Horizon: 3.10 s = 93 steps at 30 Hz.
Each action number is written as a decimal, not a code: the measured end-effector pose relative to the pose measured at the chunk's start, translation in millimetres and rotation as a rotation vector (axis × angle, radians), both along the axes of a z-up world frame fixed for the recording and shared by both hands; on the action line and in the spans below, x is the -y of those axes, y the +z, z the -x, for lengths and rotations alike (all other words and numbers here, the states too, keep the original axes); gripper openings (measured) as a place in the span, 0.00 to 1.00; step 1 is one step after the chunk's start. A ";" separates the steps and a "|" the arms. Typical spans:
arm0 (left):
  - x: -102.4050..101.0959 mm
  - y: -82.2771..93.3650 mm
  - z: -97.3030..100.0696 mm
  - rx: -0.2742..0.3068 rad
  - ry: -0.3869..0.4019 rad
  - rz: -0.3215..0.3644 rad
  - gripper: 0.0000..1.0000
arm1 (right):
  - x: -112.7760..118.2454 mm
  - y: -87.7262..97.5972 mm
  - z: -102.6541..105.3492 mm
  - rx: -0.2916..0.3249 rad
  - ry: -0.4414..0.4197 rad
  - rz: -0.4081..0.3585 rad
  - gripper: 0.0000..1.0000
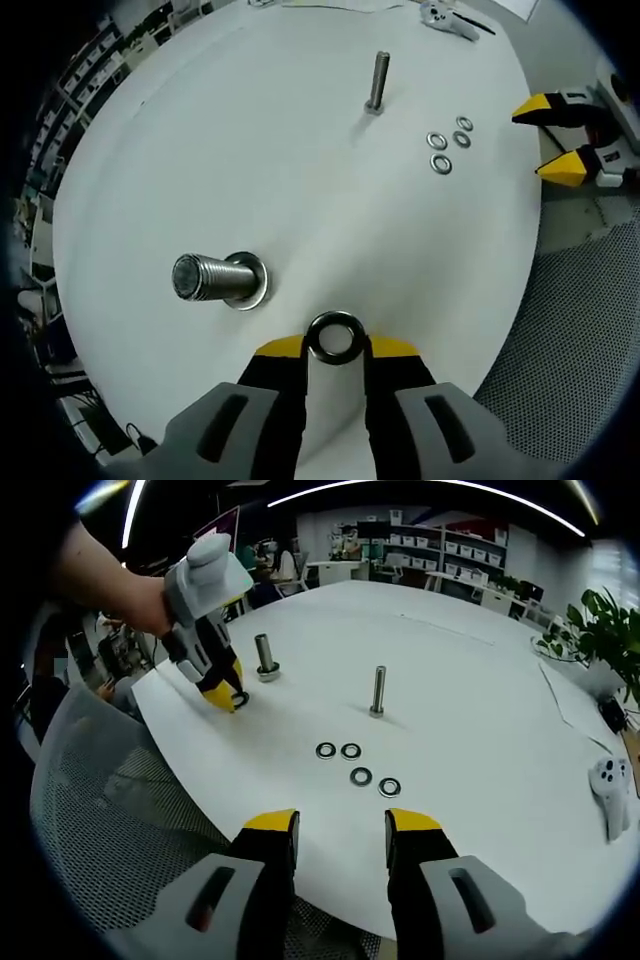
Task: Place the washer onto the threaded stud by aligning its center hole with the stud, sliding it down to the base, and recovering from edge contact or off-axis alignment until the washer reaches the visible bottom stop.
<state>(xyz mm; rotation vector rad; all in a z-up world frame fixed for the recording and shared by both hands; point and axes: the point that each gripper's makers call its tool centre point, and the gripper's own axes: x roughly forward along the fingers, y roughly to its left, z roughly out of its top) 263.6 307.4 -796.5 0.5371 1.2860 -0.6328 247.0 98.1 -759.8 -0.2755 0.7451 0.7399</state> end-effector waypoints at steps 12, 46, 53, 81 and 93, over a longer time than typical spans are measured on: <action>-7.2 14.7 -9.2 0.025 -0.025 -0.002 0.18 | -0.2 0.3 0.2 0.000 0.001 0.000 0.37; -15.6 73.1 -40.1 0.105 -0.084 0.028 0.19 | 1.6 -0.9 -0.5 -0.003 -0.010 0.003 0.37; -18.9 75.8 -52.4 0.135 -0.083 0.020 0.19 | 2.1 -0.3 -0.6 -0.001 -0.014 0.002 0.37; -14.7 59.7 -64.9 0.106 -0.123 -0.012 0.19 | 3.2 0.3 -1.6 -0.001 -0.023 0.000 0.37; -14.9 42.3 -65.6 0.077 -0.132 -0.028 0.19 | 3.1 0.4 -1.8 -0.001 -0.024 0.001 0.37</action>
